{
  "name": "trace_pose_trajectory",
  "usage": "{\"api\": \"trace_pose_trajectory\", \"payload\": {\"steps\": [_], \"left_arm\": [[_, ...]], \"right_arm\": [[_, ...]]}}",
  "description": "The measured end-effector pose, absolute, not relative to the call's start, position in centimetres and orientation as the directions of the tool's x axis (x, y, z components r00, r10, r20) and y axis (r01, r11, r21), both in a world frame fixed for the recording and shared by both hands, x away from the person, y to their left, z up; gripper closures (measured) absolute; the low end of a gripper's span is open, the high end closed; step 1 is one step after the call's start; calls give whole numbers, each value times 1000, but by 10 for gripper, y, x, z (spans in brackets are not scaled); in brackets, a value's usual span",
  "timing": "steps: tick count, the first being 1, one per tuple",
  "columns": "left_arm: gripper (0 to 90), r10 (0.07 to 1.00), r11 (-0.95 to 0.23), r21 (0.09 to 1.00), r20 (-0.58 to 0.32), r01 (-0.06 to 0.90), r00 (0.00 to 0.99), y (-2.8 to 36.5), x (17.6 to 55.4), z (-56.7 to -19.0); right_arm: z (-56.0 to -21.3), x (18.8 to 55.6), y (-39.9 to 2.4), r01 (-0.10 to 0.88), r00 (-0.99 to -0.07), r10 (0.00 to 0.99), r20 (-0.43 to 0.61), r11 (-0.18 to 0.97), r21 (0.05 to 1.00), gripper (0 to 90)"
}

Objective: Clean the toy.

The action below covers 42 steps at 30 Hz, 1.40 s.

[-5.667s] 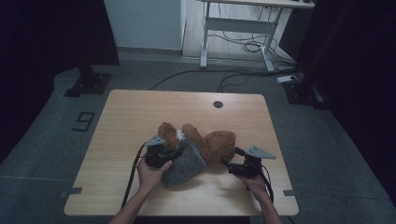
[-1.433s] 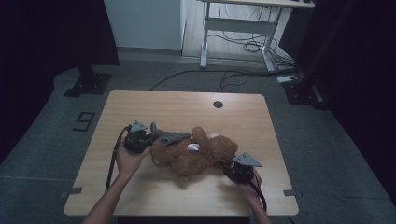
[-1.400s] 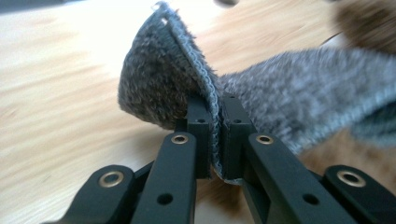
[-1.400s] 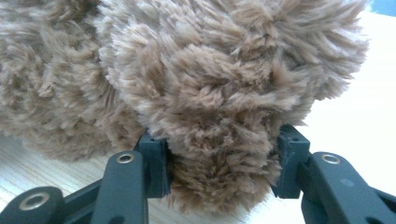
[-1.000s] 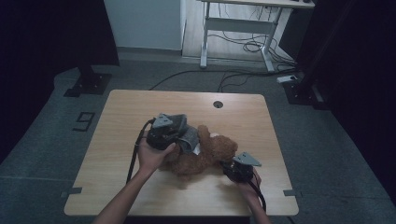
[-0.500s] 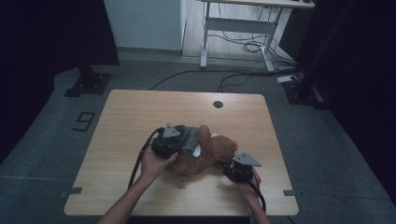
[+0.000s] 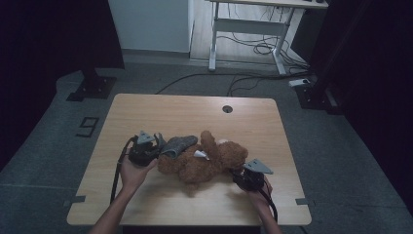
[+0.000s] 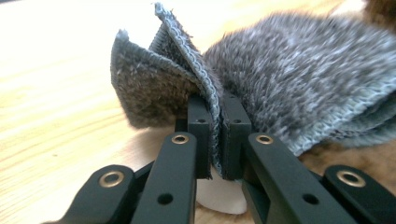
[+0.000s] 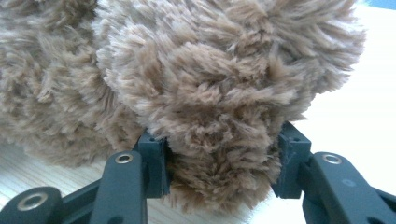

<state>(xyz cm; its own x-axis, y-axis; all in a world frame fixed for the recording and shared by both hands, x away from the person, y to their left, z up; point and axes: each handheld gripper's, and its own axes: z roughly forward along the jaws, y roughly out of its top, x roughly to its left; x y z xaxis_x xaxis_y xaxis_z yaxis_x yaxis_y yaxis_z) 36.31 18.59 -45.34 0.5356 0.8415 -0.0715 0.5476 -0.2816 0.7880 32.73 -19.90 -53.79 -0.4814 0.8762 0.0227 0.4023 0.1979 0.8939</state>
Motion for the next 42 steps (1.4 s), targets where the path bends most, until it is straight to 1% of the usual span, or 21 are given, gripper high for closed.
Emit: {"api": "trace_pose_trajectory", "payload": {"steps": [3, 7, 14, 19, 22, 26, 29, 31, 34, 35, 37, 42], "left_arm": [[844, 830, -259, 819, -84, 513, 552, 183, 358, -440], [845, 794, -225, 854, -120, 470, 596, 169, 356, -417], [846, 677, -189, 890, -189, 416, 711, 118, 355, -382], [845, 587, -223, 891, -201, 395, 784, 72, 348, -368], [845, 550, -255, 893, -183, 372, 815, 44, 345, -363], [844, 527, -303, 878, -169, 370, 833, 10, 351, -370], [844, 533, -339, 850, -179, 403, 827, -12, 363, -386], [843, 556, -378, 815, -179, 439, 812, -27, 373, -404], [843, 604, -463, 751, -121, 471, 787, -42, 385, -431], [842, 607, -469, 746, -118, 474, 786, -43, 386, -437], [844, 615, -440, 757, -138, 483, 776, -39, 387, -444], [845, 631, -473, 763, -55, 440, 774, -22, 377, -441]], "right_arm": [[-538, 328, -198, 402, -476, 879, 24, 193, 895, 499], [-538, 328, -198, 404, -475, 880, 26, 192, 895, 499], [-538, 328, -198, 404, -476, 879, 25, 194, 894, 499], [-538, 328, -198, 402, -478, 878, 24, 195, 894, 499], [-538, 328, -199, 402, -480, 877, 22, 198, 894, 499], [-538, 328, -198, 402, -481, 876, 23, 197, 894, 499], [-538, 328, -198, 401, -480, 877, 21, 198, 895, 499], [-538, 328, -198, 399, -477, 878, 20, 196, 896, 500], [-538, 327, -198, 401, -475, 880, 20, 195, 895, 499], [-538, 327, -198, 400, -475, 880, 19, 197, 895, 499], [-539, 328, -198, 405, -471, 882, 16, 200, 892, 499], [-538, 328, -196, 404, -466, 885, 11, 202, 892, 499]]}}
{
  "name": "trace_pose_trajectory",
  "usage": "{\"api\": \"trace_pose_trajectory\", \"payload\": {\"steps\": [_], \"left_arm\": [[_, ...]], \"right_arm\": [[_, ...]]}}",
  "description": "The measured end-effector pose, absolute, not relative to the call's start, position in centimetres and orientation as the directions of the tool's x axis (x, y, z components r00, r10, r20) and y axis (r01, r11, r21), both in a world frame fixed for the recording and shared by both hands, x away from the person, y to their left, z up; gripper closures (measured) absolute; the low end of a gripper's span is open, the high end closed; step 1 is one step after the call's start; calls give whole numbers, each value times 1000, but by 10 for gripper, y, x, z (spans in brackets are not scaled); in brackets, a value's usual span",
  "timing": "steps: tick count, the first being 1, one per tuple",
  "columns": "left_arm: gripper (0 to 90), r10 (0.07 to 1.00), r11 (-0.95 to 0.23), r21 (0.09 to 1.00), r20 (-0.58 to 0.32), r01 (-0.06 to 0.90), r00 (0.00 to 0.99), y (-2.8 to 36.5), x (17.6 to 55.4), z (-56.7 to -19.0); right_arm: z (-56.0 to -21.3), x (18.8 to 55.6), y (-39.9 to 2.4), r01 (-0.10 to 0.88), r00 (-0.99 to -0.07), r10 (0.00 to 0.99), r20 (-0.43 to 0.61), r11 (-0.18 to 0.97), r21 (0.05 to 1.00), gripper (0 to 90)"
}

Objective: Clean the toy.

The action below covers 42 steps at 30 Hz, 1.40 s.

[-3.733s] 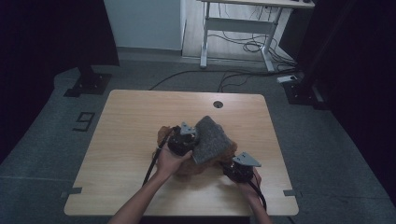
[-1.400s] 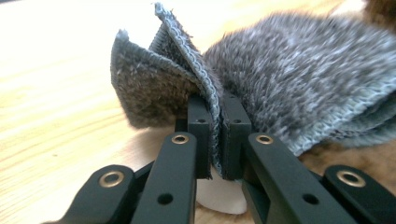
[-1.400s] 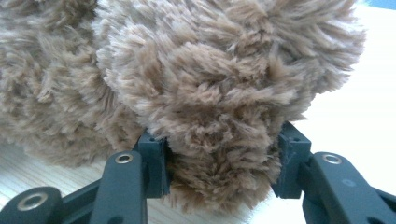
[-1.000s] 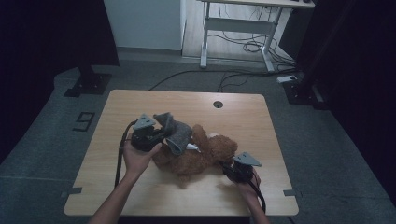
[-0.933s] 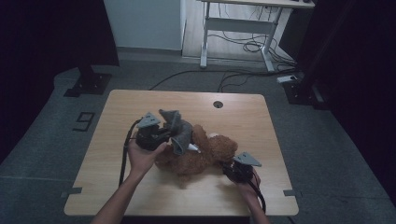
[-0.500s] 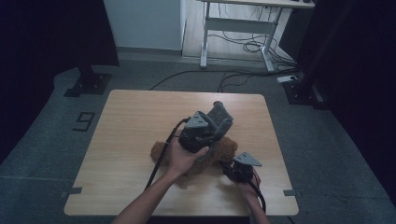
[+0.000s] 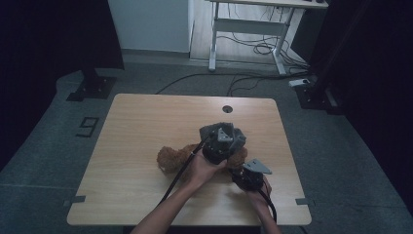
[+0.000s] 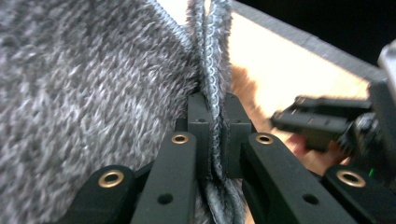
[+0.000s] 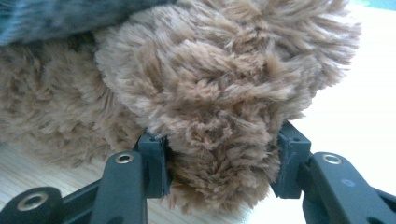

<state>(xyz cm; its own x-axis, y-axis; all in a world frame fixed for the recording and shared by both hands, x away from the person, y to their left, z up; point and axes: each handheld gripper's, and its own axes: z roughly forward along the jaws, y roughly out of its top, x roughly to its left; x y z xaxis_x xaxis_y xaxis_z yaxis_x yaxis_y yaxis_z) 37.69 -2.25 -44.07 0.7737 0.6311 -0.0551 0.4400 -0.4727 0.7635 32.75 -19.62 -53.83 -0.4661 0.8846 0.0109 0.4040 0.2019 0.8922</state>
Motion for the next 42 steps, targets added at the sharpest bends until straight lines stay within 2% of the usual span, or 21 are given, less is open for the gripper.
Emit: {"api": "trace_pose_trajectory", "payload": {"steps": [8, 17, 25, 30, 34, 37, 40, 42], "left_arm": [[847, 668, -419, 782, -79, 462, 740, 25, 373, -446], [847, 690, -397, 808, -50, 435, 723, 60, 352, -443], [846, 698, -322, 819, -134, 475, 703, 106, 333, -465], [847, 665, -311, 809, -190, 499, 723, 110, 320, -479], [847, 649, -315, 806, -202, 501, 734, 107, 316, -487], [848, 658, -319, 814, -178, 486, 732, 104, 319, -490], [849, 678, -345, 821, -118, 455, 726, 96, 326, -496], [850, 691, -334, 821, -121, 462, 713, 91, 338, -497]], "right_arm": [[-537, 328, -194, 401, -468, 884, 22, 190, 896, 499], [-537, 328, -194, 410, -458, 888, 32, 179, 894, 499], [-538, 329, -193, 413, -450, 892, 31, 177, 893, 499], [-539, 333, -196, 423, -448, 893, 38, 174, 889, 493], [-541, 336, -198, 433, -443, 895, 44, 170, 885, 493], [-541, 339, -199, 437, -437, 898, 50, 163, 884, 494], [-542, 342, -199, 437, -421, 906, 45, 160, 885, 496], [-542, 346, -201, 441, -401, 915, 43, 152, 885, 497]]}}
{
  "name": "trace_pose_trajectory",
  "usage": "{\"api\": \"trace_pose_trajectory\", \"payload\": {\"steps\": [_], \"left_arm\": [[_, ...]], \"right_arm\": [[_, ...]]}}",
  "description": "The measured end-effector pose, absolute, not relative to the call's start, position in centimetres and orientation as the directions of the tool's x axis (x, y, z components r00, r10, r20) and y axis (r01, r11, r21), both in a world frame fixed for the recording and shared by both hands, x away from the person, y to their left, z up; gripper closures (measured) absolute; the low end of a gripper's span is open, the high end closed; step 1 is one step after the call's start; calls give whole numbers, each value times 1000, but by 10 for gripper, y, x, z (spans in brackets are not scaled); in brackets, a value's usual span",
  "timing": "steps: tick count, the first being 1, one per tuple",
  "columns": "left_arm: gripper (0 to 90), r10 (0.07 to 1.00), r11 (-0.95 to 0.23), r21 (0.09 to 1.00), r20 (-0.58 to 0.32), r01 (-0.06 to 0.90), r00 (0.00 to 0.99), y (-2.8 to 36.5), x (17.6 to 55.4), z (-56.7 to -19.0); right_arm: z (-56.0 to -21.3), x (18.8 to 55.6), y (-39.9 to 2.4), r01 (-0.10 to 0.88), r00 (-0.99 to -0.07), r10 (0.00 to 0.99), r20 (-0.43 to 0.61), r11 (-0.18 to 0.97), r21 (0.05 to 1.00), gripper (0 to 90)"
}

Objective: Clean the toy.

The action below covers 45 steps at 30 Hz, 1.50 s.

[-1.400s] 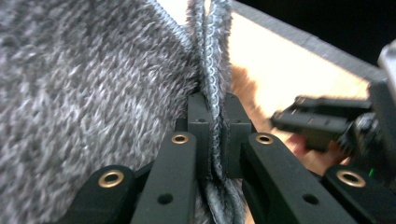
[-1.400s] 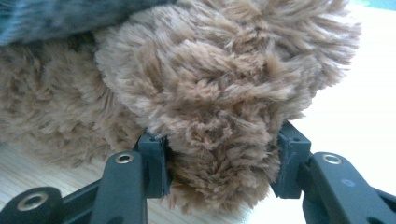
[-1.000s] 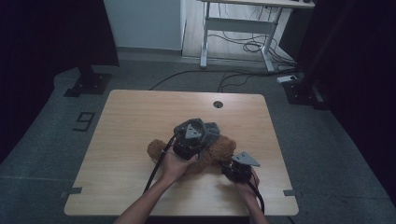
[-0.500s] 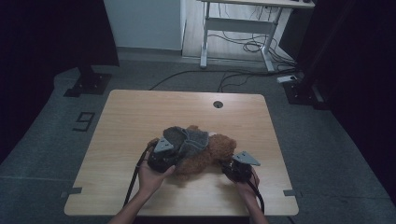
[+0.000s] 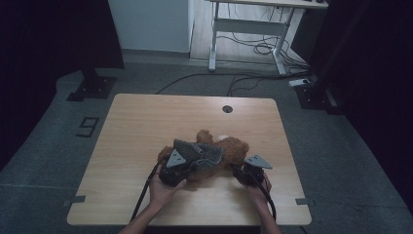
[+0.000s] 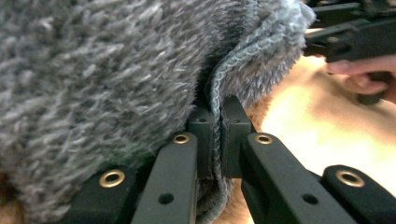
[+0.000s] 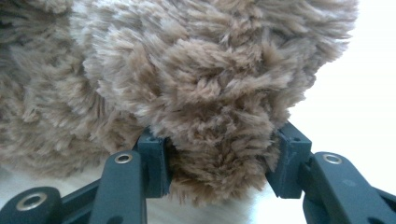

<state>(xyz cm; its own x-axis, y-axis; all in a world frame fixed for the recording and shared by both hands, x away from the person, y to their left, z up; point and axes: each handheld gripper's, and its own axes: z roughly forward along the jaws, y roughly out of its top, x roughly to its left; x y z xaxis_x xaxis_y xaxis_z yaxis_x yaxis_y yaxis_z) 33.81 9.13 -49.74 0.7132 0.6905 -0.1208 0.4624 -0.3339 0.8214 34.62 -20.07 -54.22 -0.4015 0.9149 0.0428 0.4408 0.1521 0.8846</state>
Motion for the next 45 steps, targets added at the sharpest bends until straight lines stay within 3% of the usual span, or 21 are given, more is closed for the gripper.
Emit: {"api": "trace_pose_trajectory", "payload": {"steps": [8, 10, 13, 18, 24, 26, 29, 37, 41, 45], "left_arm": [[846, 675, -297, 810, -196, 505, 711, 88, 359, -488], [842, 668, -268, 820, -221, 506, 711, 95, 357, -476], [840, 693, -222, 866, -184, 449, 697, 105, 360, -449], [838, 723, -180, 885, -178, 430, 667, 103, 386, -410], [836, 697, -276, 794, -222, 541, 682, 67, 406, -435], [837, 693, -286, 794, -215, 537, 688, 62, 403, -444], [843, 689, -285, 795, -219, 536, 691, 64, 398, -450], [846, 669, -235, 813, -263, 533, 695, 81, 376, -467], [846, 641, -198, 825, -298, 528, 707, 88, 357, -474], [846, 615, -166, 832, -332, 529, 715, 92, 342, -481]], "right_arm": [[-548, 360, -214, 441, -381, 921, 80, 105, 891, 502], [-548, 360, -215, 443, -397, 915, 70, 124, 888, 503], [-548, 359, -216, 463, -404, 913, 63, 145, 875, 504], [-549, 355, -219, 478, -407, 911, 60, 157, 864, 508], [-549, 355, -220, 478, -411, 909, 70, 150, 865, 509], [-549, 354, -221, 477, -418, 906, 73, 150, 866, 499], [-549, 352, -226, 461, -432, 898, 80, 144, 876, 426], [-526, 337, -247, 409, -460, 862, 214, -8, 913, 205], [-498, 335, -250, 367, -485, 849, 209, -19, 930, 155], [-482, 348, -243, 385, -504, 841, 195, 16, 923, 125]]}}
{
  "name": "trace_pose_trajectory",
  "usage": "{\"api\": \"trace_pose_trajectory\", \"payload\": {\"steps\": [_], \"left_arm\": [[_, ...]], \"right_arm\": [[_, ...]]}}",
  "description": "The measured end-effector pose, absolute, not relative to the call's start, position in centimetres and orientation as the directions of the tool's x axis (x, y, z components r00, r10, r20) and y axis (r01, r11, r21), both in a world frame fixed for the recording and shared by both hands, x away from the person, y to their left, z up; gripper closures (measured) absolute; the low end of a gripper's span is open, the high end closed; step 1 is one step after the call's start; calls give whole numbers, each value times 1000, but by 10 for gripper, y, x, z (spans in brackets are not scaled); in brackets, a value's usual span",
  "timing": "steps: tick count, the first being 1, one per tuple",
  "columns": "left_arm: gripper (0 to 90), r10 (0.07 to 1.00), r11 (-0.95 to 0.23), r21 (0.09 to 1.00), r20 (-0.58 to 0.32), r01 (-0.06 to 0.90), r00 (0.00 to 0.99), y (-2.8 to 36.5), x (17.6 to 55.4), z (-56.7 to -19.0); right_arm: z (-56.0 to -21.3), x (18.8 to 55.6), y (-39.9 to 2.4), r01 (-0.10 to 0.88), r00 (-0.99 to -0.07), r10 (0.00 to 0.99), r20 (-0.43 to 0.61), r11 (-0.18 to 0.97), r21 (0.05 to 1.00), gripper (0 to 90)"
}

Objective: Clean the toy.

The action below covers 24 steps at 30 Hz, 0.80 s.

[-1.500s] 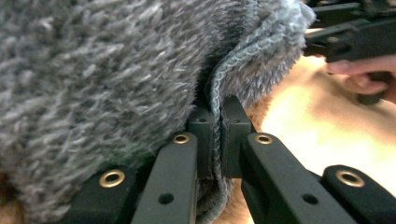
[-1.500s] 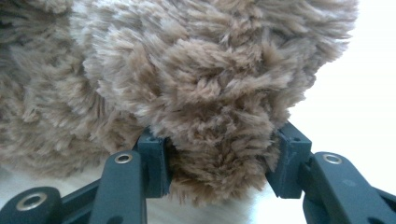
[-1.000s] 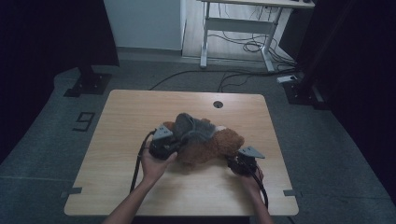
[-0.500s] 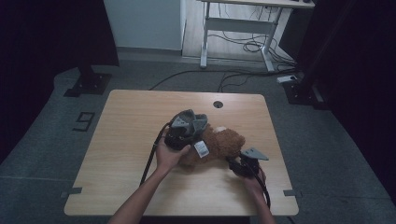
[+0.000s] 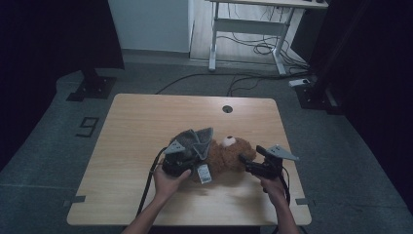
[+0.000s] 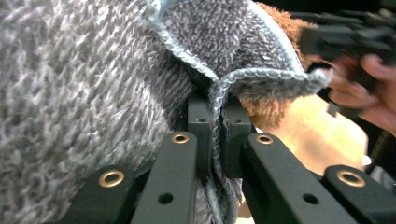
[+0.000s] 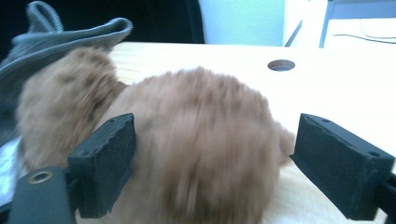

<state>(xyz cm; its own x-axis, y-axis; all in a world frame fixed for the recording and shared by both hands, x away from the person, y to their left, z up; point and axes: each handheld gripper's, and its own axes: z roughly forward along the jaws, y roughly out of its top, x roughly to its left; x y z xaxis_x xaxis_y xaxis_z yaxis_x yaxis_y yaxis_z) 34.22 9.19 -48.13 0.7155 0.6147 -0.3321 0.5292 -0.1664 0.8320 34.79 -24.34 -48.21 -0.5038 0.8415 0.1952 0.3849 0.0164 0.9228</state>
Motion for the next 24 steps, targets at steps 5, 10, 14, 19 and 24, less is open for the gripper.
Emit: {"api": "trace_pose_trajectory", "payload": {"steps": [5, 10, 14, 19, 24], "left_arm": [[846, 596, -159, 833, -346, 529, 725, 95, 334, -487], [847, 580, -191, 828, -338, 527, 741, 90, 329, -493], [849, 589, -207, 828, -319, 520, 743, 85, 331, -495], [849, 591, -157, 810, -381, 565, 711, 93, 352, -496], [845, 601, -107, 815, -402, 569, 690, 121, 355, -474]], "right_arm": [[-491, 354, -236, 449, -547, 799, 250, 28, 893, 201], [-518, 345, -238, 487, -539, 792, 289, 12, 873, 381], [-529, 336, -242, 469, -542, 795, 273, 17, 883, 441], [-530, 340, -232, 439, -509, 830, 229, 21, 898, 494], [-530, 344, -225, 425, -510, 835, 209, 33, 905, 503]]}}
